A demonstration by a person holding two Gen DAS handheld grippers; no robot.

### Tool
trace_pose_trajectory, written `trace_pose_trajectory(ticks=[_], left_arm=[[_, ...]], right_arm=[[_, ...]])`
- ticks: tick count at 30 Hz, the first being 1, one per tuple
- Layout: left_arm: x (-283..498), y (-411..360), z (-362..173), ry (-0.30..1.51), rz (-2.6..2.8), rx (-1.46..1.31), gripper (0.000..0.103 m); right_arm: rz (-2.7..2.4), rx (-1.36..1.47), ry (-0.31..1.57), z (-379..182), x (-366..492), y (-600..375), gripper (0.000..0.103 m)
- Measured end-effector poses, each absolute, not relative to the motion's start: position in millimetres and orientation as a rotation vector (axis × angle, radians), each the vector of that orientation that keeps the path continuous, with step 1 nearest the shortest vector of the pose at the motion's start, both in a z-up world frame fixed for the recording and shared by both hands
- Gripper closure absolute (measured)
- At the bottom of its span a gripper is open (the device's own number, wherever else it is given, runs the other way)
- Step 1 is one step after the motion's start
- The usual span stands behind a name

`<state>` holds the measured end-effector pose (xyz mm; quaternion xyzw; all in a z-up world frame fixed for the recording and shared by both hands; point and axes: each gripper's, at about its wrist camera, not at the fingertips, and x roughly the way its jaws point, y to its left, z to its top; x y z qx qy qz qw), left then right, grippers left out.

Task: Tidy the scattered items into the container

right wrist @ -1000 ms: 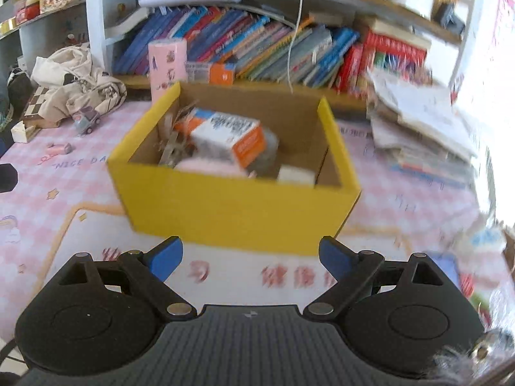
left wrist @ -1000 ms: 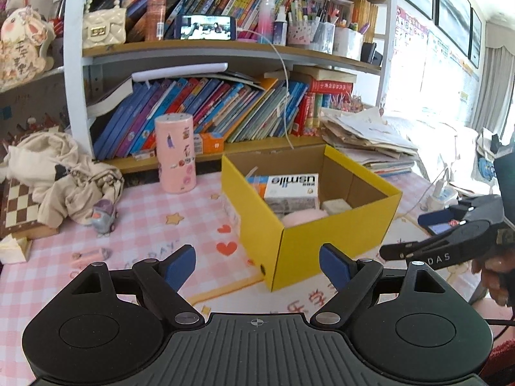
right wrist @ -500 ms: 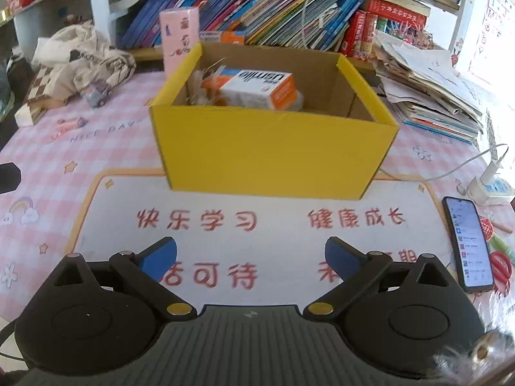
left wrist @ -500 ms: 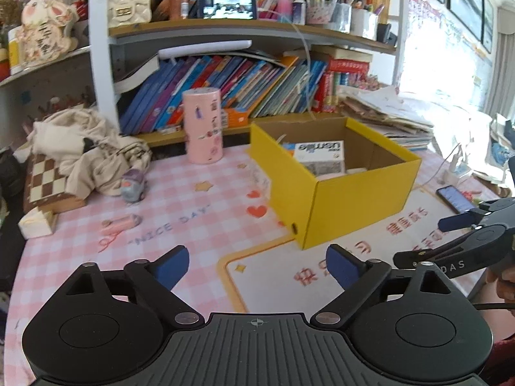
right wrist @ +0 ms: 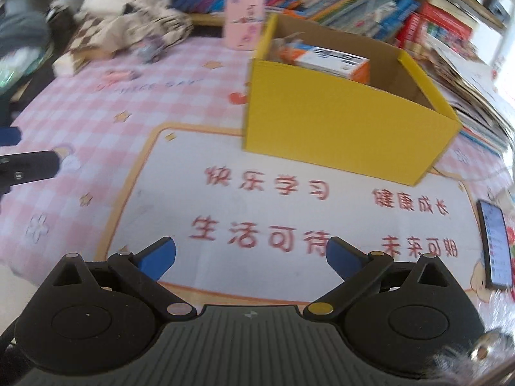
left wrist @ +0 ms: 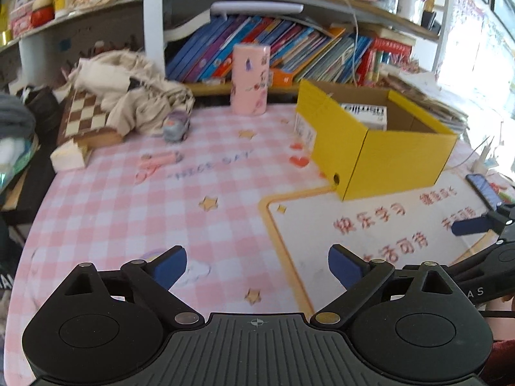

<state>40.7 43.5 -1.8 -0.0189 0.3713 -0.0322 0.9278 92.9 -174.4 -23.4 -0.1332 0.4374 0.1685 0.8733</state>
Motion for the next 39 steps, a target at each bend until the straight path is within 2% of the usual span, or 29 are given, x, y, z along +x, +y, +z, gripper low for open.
trace_pose_trajectory(ticks=[33, 39], left_arm=[[31.2, 85.7, -1.5, 0.75, 0.036, -0.064, 0.006], [34.6, 88.8, -2.6, 0.75, 0.052, -0.047, 0.003]], right_arm=[[0.488, -0.382, 0.883, -21.3, 86.4, -113.5, 0.0], [0.534, -0.395, 0.863, -21.3, 93.6, -101.9, 0.0]])
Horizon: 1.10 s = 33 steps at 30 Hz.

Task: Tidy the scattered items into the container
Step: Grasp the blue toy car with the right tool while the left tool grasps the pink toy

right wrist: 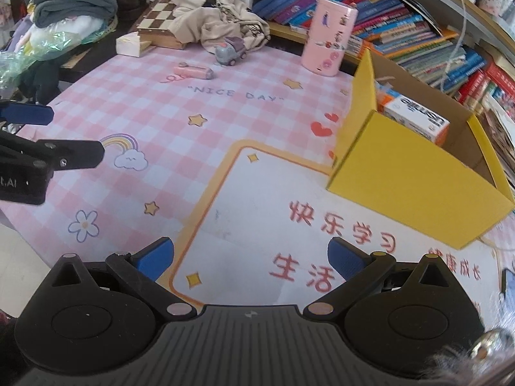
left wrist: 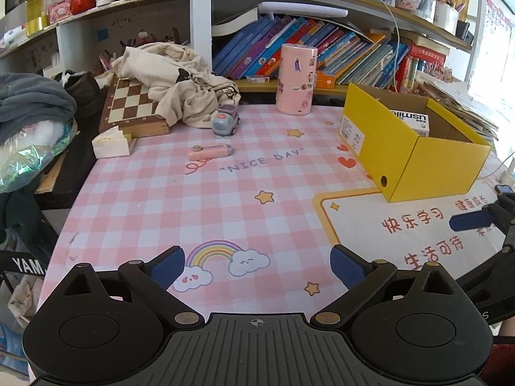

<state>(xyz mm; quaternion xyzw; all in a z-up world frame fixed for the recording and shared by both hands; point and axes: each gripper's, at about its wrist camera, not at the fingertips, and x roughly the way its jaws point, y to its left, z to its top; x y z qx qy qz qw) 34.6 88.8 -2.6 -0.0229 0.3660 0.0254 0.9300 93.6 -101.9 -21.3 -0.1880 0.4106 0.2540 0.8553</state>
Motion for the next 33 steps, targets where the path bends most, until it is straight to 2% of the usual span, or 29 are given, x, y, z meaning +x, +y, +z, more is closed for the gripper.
trace_pose_trajectory(ticks=[20, 24, 33], left_arm=[[81.5, 128.4, -6.2, 0.736, 0.151, -0.107, 0.003], [100.6, 132.1, -8.4, 0.752, 0.149, -0.098, 0.003], [147.6, 144.1, -8.0, 0.736, 0.17, -0.066, 0.003]], right_arm=[[0.662, -0.408, 0.829, -28.0, 161.1, -53.7, 0.003], [0.638, -0.35, 0.829, -26.2, 186.3, -50.0, 0.008], [0.657, -0.309, 0.768, -15.4, 237.8, -21.5, 0.011]])
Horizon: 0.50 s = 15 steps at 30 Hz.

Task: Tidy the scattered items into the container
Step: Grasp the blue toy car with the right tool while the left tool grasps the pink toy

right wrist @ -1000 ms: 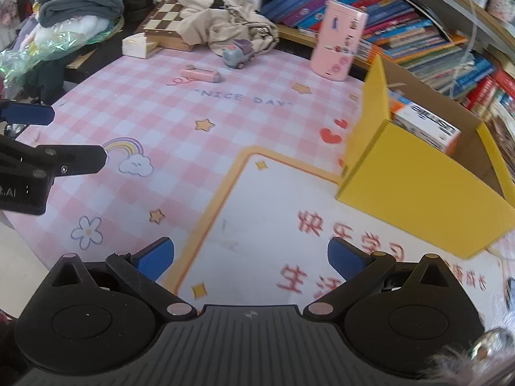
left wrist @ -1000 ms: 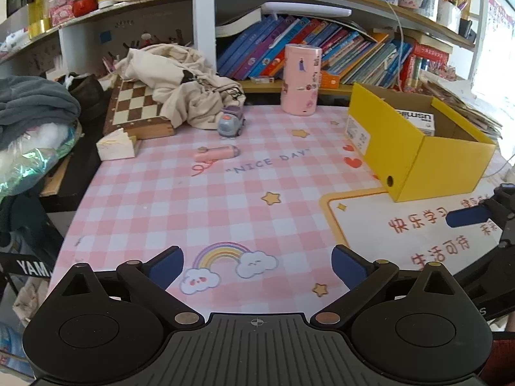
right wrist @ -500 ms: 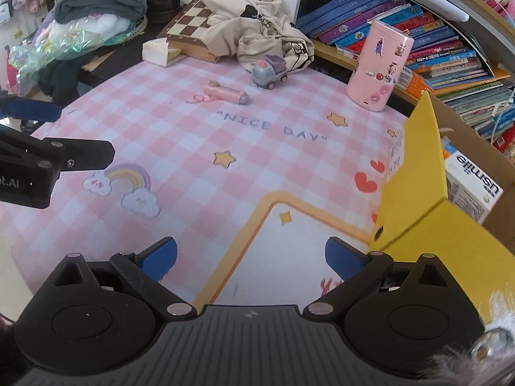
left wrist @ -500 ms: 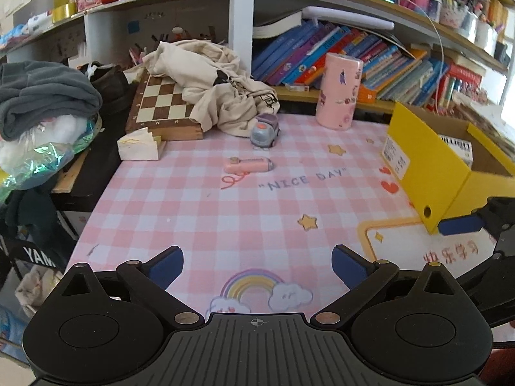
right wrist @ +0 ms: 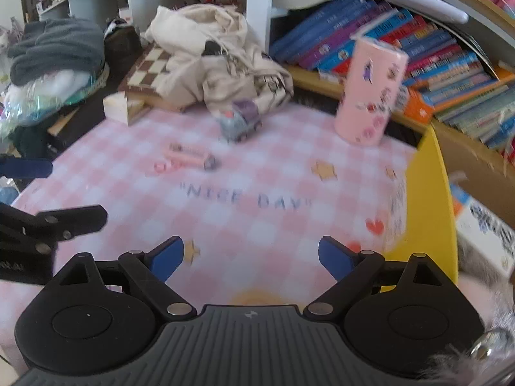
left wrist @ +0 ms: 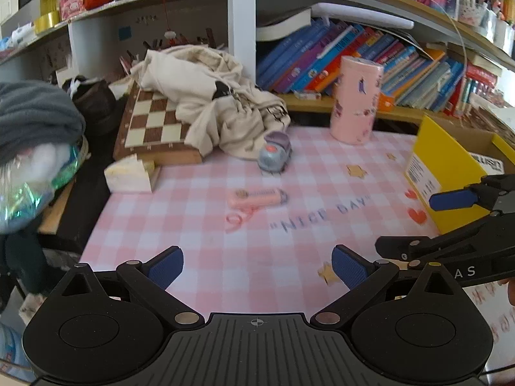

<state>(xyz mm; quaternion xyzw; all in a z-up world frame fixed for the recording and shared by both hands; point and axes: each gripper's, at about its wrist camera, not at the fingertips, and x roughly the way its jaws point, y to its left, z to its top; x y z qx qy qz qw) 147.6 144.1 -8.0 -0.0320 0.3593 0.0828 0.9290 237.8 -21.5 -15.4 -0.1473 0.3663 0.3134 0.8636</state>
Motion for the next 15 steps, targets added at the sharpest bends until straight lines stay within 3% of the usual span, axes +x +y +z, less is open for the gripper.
trace_pose_trajectory(ticks=[4, 15], left_arm=[[168.6, 152.5, -8.1, 0.717, 0.189, -0.061, 0.003], [222.7, 185.5, -18.7, 0.71, 0.245, -0.086, 0.003]], right_arm=[[0.666, -0.3, 0.759, -14.6, 261.4, -4.9, 0.016], [0.676, -0.204, 0.796, -26.0, 331.3, 33.6, 0.018]])
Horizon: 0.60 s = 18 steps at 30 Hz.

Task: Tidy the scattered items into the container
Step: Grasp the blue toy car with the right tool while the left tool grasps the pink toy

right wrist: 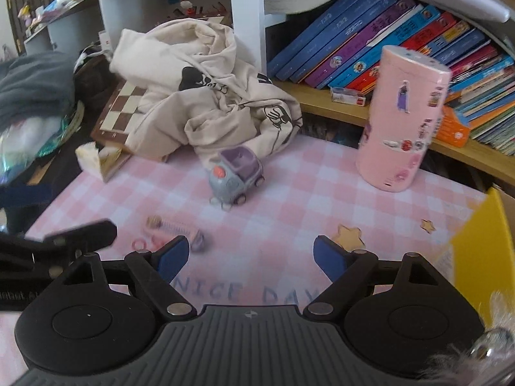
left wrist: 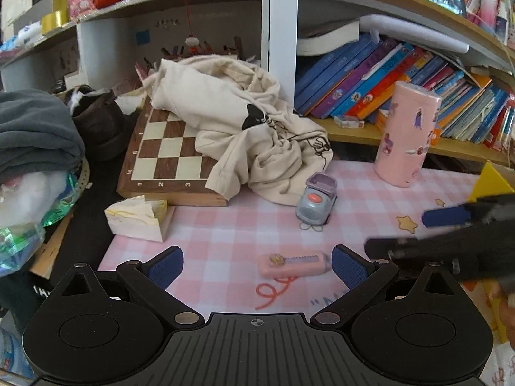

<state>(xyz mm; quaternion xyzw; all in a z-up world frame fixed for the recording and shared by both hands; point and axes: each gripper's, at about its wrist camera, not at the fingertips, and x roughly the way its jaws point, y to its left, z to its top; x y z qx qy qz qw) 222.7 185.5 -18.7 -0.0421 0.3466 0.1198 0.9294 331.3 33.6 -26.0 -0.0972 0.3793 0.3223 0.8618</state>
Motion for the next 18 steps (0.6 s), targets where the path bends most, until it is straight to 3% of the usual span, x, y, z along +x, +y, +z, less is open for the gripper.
trace_pose_trajectory(ticks=[18], left_arm=[[280.2, 149.3, -81.6, 0.821, 0.233, 0.011, 0.004]], right_arm=[[0.715, -0.213, 0.879, -46.7, 412.1, 109.8, 0.018]])
